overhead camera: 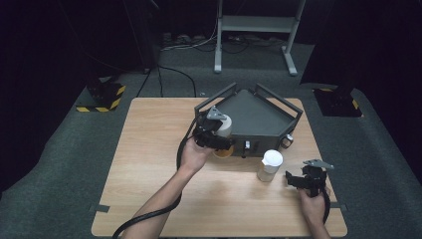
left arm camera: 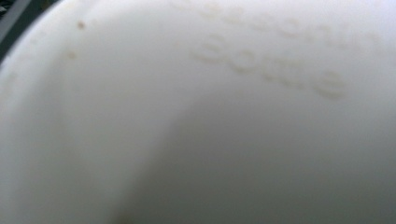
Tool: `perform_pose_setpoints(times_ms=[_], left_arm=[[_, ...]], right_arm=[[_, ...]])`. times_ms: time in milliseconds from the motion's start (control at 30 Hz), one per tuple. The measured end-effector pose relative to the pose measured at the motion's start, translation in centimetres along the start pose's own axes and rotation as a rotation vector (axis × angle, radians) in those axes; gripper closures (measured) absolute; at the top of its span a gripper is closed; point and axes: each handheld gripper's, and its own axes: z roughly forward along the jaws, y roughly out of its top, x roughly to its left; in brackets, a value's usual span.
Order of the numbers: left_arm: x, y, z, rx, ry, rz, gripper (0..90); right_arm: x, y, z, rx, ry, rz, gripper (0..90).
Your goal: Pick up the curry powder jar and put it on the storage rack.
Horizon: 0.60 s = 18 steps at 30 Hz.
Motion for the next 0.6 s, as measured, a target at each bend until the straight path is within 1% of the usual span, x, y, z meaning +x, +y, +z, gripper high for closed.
perform_pose_setpoints(times_ms=[33, 100, 133, 167, 267, 300, 400, 500, 533, 567, 600], left_arm=[[0.3, 0.6, 0.0, -0.001, -0.002, -0.001, 33.0], [0.6, 1.3, 0.0, -0.001, -0.003, -0.005, 33.1], [0.6, 1.3, 0.0, -0.001, -0.003, -0.005, 33.1], [1.0, 1.8, 0.1, -0.001, -0.007, -0.009, 33.1], [1.3, 2.6, 0.1, -0.003, -0.005, -0.012, 33.2], [1.3, 2.6, 0.1, -0.003, -0.005, -0.012, 33.2], [1.7, 3.3, 0.3, -0.007, -0.005, -0.015, 33.2], [2.1, 4.4, 0.8, -0.001, 0.01, -0.017, 33.3], [2.1, 4.4, 0.8, -0.001, 0.01, -0.017, 33.3], [2.2, 5.1, 1.1, 0.003, 0.021, -0.015, 33.3], [2.2, 5.1, 1.1, 0.003, 0.021, -0.015, 33.3]], right_arm=[[0.0, 0.0, 0.0, 0.0, 0.0, 0.0, 5.8], [0.0, 0.0, 0.0, 0.0, 0.0, 0.0, 5.8], [0.0, 0.0, 0.0, 0.0, 0.0, 0.0, 5.8], [0.0, 0.0, 0.0, 0.0, 0.0, 0.0, 5.8], [0.0, 0.0, 0.0, 0.0, 0.0, 0.0, 5.8], [0.0, 0.0, 0.0, 0.0, 0.0, 0.0, 5.8], [0.0, 0.0, 0.0, 0.0, 0.002, -0.003, 5.9], [0.0, 0.0, 0.0, 0.0, 0.003, -0.004, 5.9], [0.0, 0.0, 0.0, 0.0, 0.003, -0.004, 5.9], [0.0, 0.0, 0.0, -0.001, 0.003, -0.003, 5.9], [0.0, 0.0, 0.0, -0.001, 0.003, -0.003, 5.9]])
